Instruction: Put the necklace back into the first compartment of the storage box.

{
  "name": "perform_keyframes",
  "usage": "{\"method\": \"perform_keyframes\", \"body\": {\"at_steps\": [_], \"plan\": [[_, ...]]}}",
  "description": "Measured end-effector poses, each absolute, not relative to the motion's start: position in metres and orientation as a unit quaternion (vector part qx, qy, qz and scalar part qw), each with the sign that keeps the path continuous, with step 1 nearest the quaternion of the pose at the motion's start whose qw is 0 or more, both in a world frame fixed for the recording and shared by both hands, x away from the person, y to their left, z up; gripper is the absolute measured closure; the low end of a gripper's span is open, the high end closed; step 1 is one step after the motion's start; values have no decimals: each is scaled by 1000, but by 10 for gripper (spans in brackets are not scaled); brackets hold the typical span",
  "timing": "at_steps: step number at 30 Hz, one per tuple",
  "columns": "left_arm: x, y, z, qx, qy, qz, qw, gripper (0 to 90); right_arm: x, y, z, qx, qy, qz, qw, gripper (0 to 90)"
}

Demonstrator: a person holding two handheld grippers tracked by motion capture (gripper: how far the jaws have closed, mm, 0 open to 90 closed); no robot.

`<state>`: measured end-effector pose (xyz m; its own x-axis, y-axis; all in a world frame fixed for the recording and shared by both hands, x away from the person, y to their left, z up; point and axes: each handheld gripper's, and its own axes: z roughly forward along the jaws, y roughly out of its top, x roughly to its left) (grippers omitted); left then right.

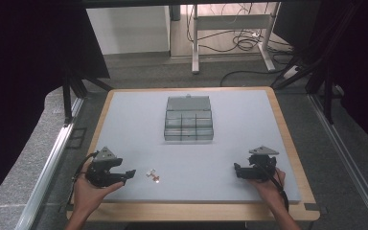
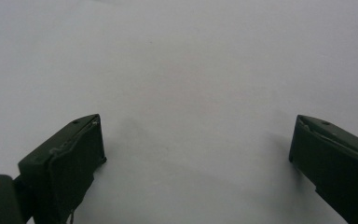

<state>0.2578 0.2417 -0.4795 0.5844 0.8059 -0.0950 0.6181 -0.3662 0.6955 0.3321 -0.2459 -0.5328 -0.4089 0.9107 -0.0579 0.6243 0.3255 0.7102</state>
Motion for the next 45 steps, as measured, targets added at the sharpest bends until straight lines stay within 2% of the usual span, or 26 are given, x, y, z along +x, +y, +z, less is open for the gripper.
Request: {"method": "perform_keyframes", "body": {"at_steps": [24,45], "plan": [[269,199,-459,843,401,117,340,340,332,-246,-533,492,780,308,232,29],[282,166,-481,870,383,83,299,425,332,-246,-533,492,781,308,232,29]]}}
